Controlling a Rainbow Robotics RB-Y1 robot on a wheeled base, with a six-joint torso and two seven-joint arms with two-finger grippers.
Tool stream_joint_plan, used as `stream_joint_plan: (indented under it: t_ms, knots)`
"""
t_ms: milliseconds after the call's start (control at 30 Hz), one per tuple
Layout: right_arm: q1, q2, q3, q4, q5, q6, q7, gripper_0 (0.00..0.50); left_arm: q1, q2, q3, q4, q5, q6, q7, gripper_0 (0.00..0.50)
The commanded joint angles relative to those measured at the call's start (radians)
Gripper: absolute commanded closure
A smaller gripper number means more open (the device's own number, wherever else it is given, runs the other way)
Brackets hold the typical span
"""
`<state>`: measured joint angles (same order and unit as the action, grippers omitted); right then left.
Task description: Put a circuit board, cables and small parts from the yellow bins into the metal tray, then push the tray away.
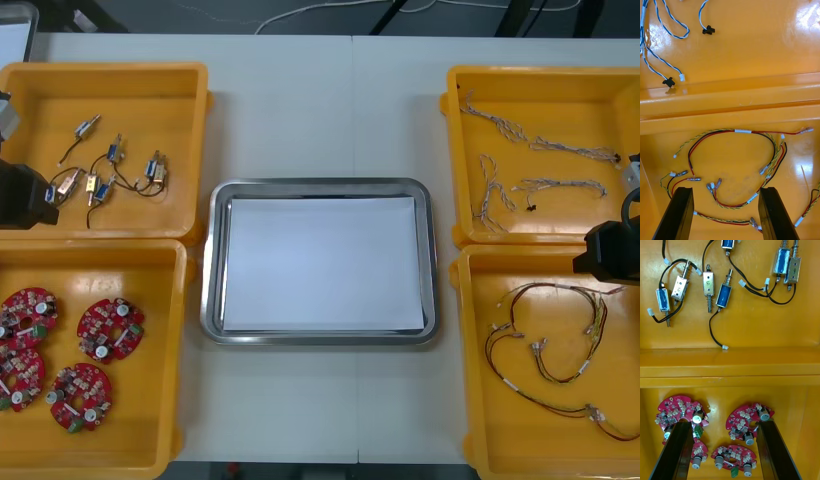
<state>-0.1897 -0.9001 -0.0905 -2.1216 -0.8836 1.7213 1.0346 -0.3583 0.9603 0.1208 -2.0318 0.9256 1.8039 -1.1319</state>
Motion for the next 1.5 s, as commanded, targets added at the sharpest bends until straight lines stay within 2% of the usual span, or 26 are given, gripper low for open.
stream_joint_plan:
  t_ms: [33, 1500]
  knots:
    - [0.01, 0.009, -0.018, -0.008, -0.006, -0.005, 0.055, 0.0, 0.021, 0.041, 0.033, -0.005, -0.008, 0.006, 0.064, 0.0]
    - [0.01, 0.009, -0.018, -0.008, -0.006, -0.005, 0.055, 0.0, 0.021, 0.041, 0.033, -0.005, -0.008, 0.006, 0.064, 0.0]
